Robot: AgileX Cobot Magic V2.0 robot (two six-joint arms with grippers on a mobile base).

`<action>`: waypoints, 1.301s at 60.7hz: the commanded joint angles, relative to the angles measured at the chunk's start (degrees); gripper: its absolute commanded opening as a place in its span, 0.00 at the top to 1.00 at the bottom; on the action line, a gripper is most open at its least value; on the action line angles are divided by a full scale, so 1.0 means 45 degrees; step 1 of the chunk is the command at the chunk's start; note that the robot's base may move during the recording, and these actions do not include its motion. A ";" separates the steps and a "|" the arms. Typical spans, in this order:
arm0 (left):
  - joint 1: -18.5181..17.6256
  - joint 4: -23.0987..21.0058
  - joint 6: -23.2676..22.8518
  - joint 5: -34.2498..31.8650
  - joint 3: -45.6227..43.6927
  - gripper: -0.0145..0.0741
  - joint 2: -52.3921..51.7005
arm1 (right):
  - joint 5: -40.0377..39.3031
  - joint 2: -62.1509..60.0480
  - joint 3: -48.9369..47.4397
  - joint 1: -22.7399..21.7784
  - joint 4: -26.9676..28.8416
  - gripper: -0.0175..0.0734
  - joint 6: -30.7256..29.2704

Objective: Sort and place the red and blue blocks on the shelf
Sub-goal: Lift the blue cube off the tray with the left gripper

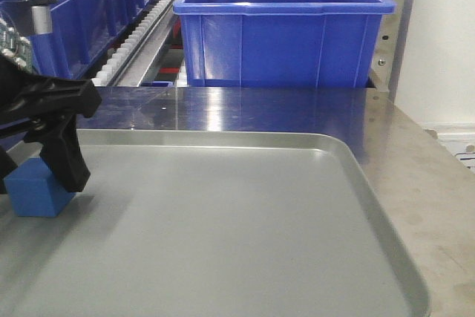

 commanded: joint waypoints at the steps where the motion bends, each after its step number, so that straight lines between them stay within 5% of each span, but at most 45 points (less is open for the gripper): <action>1: -0.0091 -0.0055 -0.0099 -0.0444 -0.0266 0.32 -0.0312 | -0.1121 0.0034 -0.0344 -0.0058 -0.0128 0.75 -0.0047; 15: -0.0091 -0.0055 -0.0099 -0.0444 -0.0266 0.36 -0.0312 | -0.1121 0.0034 -0.0344 -0.0058 -0.0128 0.75 -0.0047; 35: -0.0091 -0.0055 -0.0099 -0.0444 -0.0266 0.70 -0.0312 | -0.1121 0.0034 -0.0344 -0.0058 -0.0128 0.75 -0.0047; 60: -0.0091 -0.0055 -0.0099 -0.0528 -0.0476 0.70 -0.1063 | -0.1121 0.0034 -0.0344 -0.0058 -0.0128 0.75 -0.0047; 79: 0.0164 0.1268 -0.0076 -0.1239 -0.0591 0.70 -0.3118 | -0.1121 0.0034 -0.0344 -0.0058 -0.0128 0.75 -0.0047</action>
